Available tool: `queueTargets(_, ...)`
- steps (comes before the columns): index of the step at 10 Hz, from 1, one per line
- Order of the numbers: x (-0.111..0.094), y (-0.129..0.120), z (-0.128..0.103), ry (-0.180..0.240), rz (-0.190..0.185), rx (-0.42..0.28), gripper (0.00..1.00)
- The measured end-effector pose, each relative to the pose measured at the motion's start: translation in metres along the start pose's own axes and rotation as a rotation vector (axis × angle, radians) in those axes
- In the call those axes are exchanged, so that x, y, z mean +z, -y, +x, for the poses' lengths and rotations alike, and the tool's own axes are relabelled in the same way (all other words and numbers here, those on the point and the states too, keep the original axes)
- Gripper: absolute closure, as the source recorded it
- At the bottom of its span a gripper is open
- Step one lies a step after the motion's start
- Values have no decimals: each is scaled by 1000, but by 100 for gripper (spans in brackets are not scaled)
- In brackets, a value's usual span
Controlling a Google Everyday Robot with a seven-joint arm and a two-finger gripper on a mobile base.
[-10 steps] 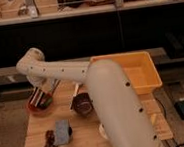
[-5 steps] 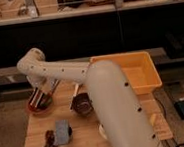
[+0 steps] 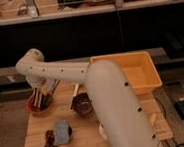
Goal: Place eraser in red bowl
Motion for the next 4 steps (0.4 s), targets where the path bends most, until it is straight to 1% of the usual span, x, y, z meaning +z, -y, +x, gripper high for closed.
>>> queueTargets(4,0,0,0,0,0,-1,20)
